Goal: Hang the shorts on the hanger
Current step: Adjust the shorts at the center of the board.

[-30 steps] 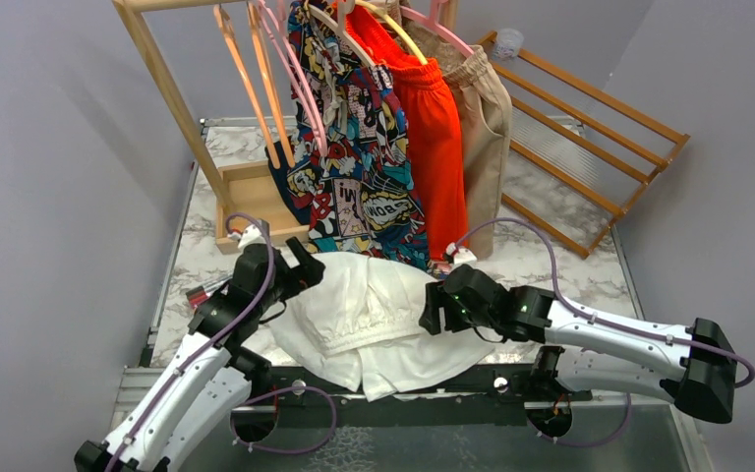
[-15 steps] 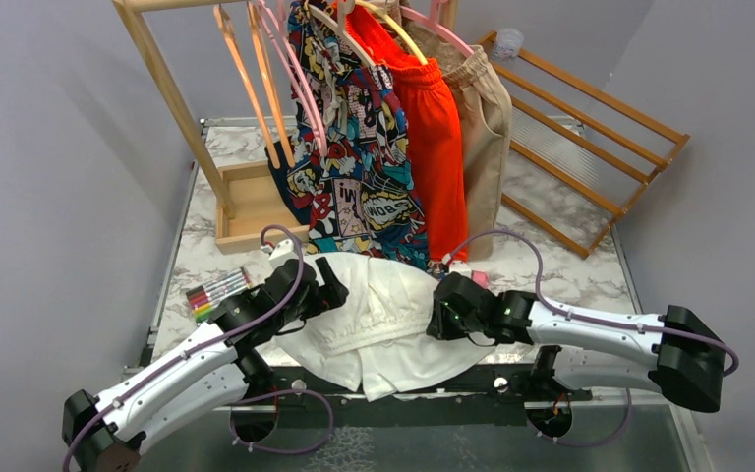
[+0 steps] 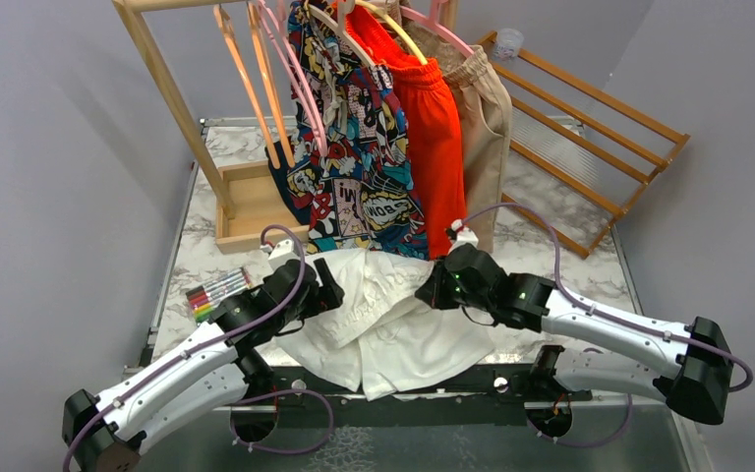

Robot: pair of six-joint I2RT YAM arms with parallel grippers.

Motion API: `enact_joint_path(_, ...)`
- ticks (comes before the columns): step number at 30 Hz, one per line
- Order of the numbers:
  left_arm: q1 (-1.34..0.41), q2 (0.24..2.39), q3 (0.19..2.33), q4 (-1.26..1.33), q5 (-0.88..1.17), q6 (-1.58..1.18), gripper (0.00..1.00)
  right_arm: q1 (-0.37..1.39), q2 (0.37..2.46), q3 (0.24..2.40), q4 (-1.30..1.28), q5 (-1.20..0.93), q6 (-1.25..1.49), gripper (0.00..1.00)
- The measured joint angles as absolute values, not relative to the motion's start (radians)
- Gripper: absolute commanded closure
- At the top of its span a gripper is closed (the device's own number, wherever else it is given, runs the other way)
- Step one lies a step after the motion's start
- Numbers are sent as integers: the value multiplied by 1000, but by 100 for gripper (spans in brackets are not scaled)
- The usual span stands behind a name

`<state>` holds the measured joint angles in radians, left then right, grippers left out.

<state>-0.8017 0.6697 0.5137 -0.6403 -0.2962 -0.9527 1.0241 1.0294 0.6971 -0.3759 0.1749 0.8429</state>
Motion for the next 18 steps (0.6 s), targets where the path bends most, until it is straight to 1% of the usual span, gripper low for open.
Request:
enact_joint_path(7, -814, 664, 517, -594, -292, -856, 9, 876, 1061, 709, -331, 166, 818, 99)
enact_joint_path(11, -839, 712, 546, -562, -279, -791, 9, 787, 1068, 712, -311, 137, 802, 99)
enact_joint_path(18, -1038, 831, 574, -532, -360, -739, 6, 693, 1074, 713, -296, 71, 780, 99)
